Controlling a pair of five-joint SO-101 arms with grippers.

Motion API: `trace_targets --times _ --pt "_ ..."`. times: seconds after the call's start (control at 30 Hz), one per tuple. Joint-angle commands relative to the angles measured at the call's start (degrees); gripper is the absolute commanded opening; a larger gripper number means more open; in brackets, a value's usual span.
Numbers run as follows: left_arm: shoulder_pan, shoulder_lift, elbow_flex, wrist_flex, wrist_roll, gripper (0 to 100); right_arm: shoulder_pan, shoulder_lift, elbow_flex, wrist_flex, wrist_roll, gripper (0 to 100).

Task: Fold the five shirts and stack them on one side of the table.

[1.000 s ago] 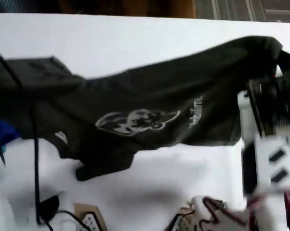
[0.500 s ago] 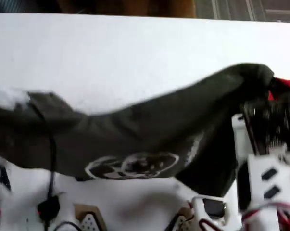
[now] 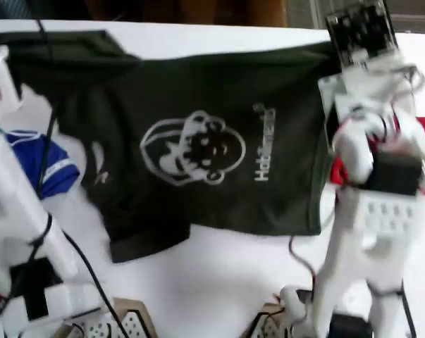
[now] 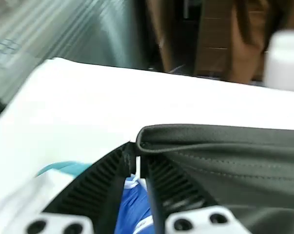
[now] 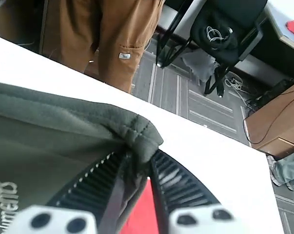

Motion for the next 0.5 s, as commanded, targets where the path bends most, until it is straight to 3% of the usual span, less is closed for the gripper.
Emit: trace_targets --times 0.0,0.3,0.47 --pt "1.8 5.3 -0.9 -6.1 1.7 3 0.0 9.5 -5.3 -5.4 -2.1 1.8" --pt "3.4 18.2 -1.0 -17.7 1.8 3 0.1 40.8 -40.4 -4.8 -2.8 1.7" --pt "3.5 21.7 -1.0 -19.3 1.8 3 -1.7 56.2 -60.7 2.5 -2.8 1.7"
